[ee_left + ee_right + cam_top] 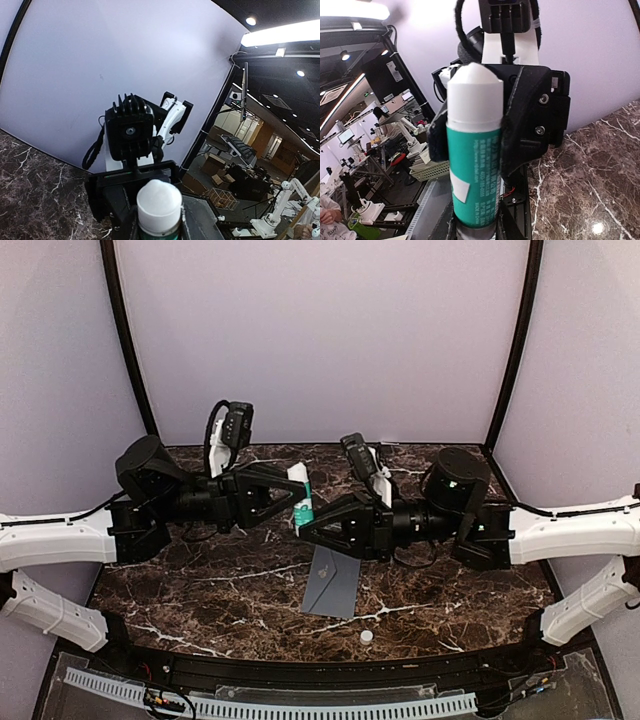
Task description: Place the letter into the envelope and seal it
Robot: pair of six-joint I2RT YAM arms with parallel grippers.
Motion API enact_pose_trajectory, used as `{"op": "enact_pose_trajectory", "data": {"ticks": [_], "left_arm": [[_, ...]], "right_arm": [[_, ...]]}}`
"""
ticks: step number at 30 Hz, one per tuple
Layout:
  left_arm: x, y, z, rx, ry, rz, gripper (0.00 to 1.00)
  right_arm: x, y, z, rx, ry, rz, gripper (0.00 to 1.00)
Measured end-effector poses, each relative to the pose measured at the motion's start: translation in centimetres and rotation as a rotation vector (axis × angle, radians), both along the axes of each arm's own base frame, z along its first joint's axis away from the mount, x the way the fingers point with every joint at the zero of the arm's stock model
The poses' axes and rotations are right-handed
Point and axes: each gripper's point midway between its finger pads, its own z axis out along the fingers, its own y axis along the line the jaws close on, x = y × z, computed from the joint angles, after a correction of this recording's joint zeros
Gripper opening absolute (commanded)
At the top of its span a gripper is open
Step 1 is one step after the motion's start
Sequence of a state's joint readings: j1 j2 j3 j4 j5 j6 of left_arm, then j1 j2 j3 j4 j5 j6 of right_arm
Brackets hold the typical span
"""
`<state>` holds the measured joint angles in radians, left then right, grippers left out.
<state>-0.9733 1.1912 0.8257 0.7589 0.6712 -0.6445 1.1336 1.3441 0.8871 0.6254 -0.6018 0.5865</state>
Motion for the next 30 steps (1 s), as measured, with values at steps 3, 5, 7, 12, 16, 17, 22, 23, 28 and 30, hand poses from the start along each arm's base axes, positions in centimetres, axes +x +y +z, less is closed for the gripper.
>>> {"op": "enact_pose_trajectory", "data": {"ticks": [3, 5, 7, 12, 16, 17, 22, 23, 28, 30], "left_arm": [[1.0, 0.0, -0.8, 0.035, 0.008, 0.062, 0.0], [2.0, 0.1, -1.2, 0.053, 0.014, 0.115, 0.0], [3.2, 0.2, -1.7, 0.077, 0.026, 0.183, 0.0], [6.4, 0.6, -3.6, 0.152, 0.061, 0.356, 0.0], [9.2, 1.2, -6.3, 0.244, 0.101, 0.497, 0.0], [9.8, 1.3, -7.1, 0.269, 0.111, 0.527, 0.0], [11.8, 1.7, -10.9, 0.386, 0.168, 0.629, 0.0], [11.9, 1.7, -11.4, 0.4, 0.179, 0.634, 0.0], [11.9, 1.6, -11.3, 0.39, 0.206, 0.631, 0.0], [11.6, 1.3, -11.0, 0.375, 0.213, 0.612, 0.0]], "right_arm": [[1.4, 0.0, -0.7, -0.061, 0.001, -0.089, 0.0], [2.4, 0.2, -1.1, -0.109, -0.004, -0.152, 0.0], [3.7, 0.3, -1.5, -0.166, -0.008, -0.222, 0.0], [7.1, 1.1, -3.5, -0.341, -0.006, -0.406, 0.0], [9.7, 1.7, -6.1, -0.496, 0.008, -0.547, 0.0], [10.2, 1.9, -6.8, -0.53, 0.011, -0.573, 0.0], [12.1, 2.3, -10.4, -0.676, 0.028, -0.686, 0.0], [12.2, 2.3, -10.9, -0.689, 0.031, -0.695, 0.0], [12.0, 2.0, -10.8, -0.674, 0.035, -0.702, 0.25], [11.6, 1.7, -10.5, -0.645, 0.031, -0.683, 0.4]]}}
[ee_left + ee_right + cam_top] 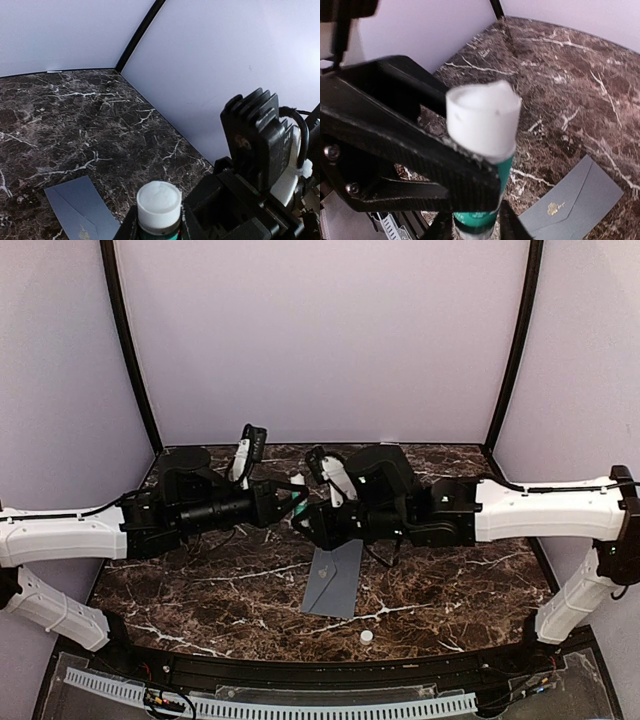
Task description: Place the letter into the envelope and seal it
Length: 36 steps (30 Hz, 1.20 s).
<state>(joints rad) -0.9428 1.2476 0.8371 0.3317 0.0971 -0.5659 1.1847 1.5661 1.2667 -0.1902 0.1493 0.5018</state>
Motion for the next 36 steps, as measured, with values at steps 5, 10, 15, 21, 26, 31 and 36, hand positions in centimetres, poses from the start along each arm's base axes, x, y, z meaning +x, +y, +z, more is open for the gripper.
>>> {"op": "enact_pose_trajectory", "data": {"ticks": [5, 10, 15, 21, 26, 31, 36], "left_arm": [[-2.4, -1.1, 1.3, -0.059, 0.022, -0.111, 0.0], [-4.0, -0.9, 4.7, -0.162, -0.008, -0.197, 0.0], [-5.8, -0.8, 7.6, -0.268, -0.052, -0.299, 0.0], [-8.1, -0.7, 9.4, -0.353, -0.09, -0.431, 0.0], [-9.3, -0.6, 10.5, -0.387, -0.122, -0.493, 0.0], [-9.7, -0.5, 10.8, -0.394, -0.132, -0.513, 0.0], [-9.9, -0.5, 10.9, -0.397, -0.137, -0.524, 0.0]], "right_arm": [[-1.6, -2.0, 2.9, 0.171, -0.035, 0.065, 0.64], [-3.7, -4.0, 6.6, 0.399, -0.066, 0.194, 0.77], [-6.2, -4.1, 7.6, 0.518, -0.061, 0.355, 0.77], [-8.6, -3.6, 9.5, 0.608, -0.067, 0.508, 0.65], [-9.2, -2.8, 9.5, 0.63, -0.047, 0.564, 0.57], [-9.6, -1.9, 8.8, 0.635, -0.015, 0.598, 0.51], [-10.0, -1.5, 9.3, 0.669, 0.0, 0.632, 0.46]]}}
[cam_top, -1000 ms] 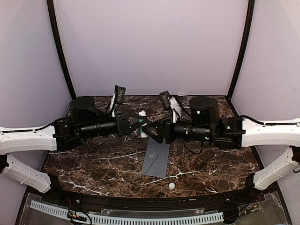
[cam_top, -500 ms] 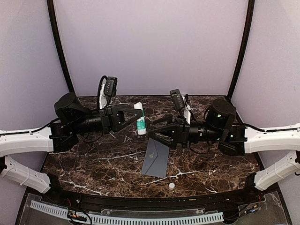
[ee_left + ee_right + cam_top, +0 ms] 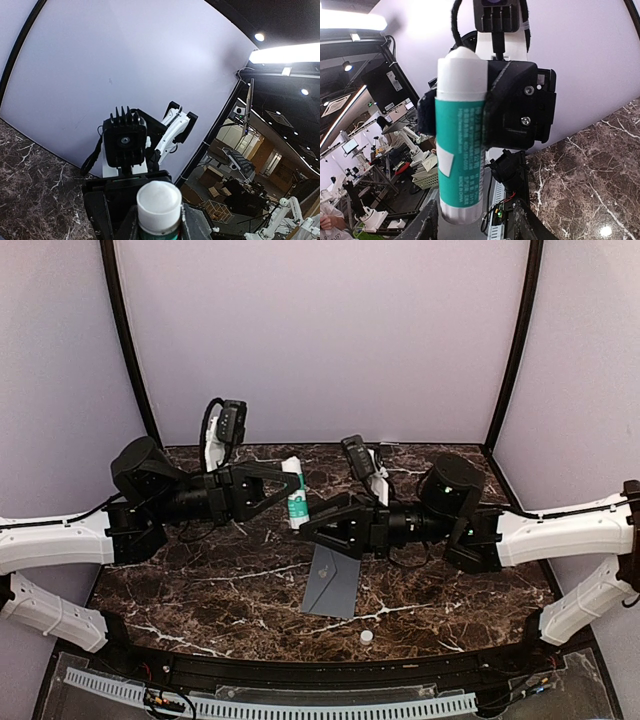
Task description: Place the letter into the envelope and seal it
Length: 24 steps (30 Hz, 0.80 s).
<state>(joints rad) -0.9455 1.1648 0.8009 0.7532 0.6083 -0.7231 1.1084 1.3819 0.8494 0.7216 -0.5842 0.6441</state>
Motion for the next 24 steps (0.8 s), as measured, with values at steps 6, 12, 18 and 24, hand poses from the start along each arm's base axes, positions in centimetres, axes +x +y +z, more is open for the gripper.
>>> {"op": "enact_pose_trajectory", "data": {"ticks": [6, 12, 18, 24], "left_arm": [[-0.1, 0.0, 0.0, 0.001, -0.001, -0.004, 0.0], [-0.1, 0.0, 0.0, 0.001, -0.001, -0.004, 0.0], [-0.1, 0.0, 0.0, -0.001, 0.0, -0.006, 0.0], [0.4, 0.0, -0.4, 0.008, 0.0, 0.016, 0.0]], "right_arm": [[-0.3, 0.1, 0.7, 0.03, 0.0, 0.025, 0.37], [-0.6, 0.1, 1.1, 0.047, -0.001, 0.037, 0.26], [-0.6, 0.1, 1.1, 0.044, 0.009, 0.037, 0.13], [0.1, 0.3, 0.8, 0.02, 0.016, -0.001, 0.03]]}}
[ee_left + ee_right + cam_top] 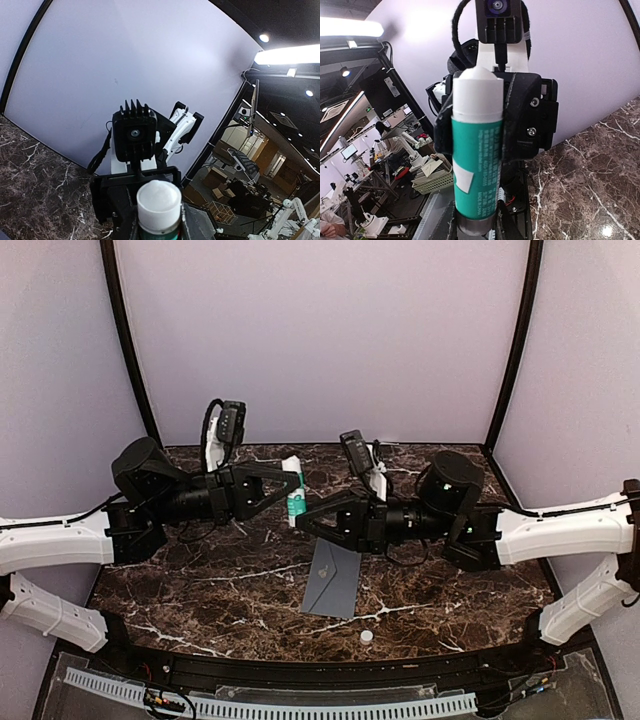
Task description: Place the letter into the envelope and seal it
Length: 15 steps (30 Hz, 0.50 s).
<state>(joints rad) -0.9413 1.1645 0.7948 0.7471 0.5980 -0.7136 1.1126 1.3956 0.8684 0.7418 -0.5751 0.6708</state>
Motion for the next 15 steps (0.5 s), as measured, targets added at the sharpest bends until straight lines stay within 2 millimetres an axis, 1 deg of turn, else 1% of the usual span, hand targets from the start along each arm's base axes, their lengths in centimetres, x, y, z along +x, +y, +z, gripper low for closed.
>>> {"op": "enact_pose_trajectory", "data": {"ticks": [3, 7, 13, 15], "left_arm": [[0.7, 0.1, -0.4, 0.016, 0.004, 0.041, 0.0], [2.3, 0.4, -1.1, 0.043, 0.022, 0.125, 0.0], [5.1, 0.9, -2.6, 0.096, 0.067, 0.274, 0.0], [6.0, 1.2, -3.3, 0.121, 0.077, 0.324, 0.0]], "right_arm": [[0.9, 0.1, -0.3, -0.039, 0.005, -0.055, 0.0], [2.6, 0.5, -0.8, -0.115, 0.006, -0.148, 0.0], [5.5, 1.1, -2.2, -0.296, 0.011, -0.317, 0.0], [6.7, 1.4, -2.9, -0.367, 0.012, -0.385, 0.0]]}}
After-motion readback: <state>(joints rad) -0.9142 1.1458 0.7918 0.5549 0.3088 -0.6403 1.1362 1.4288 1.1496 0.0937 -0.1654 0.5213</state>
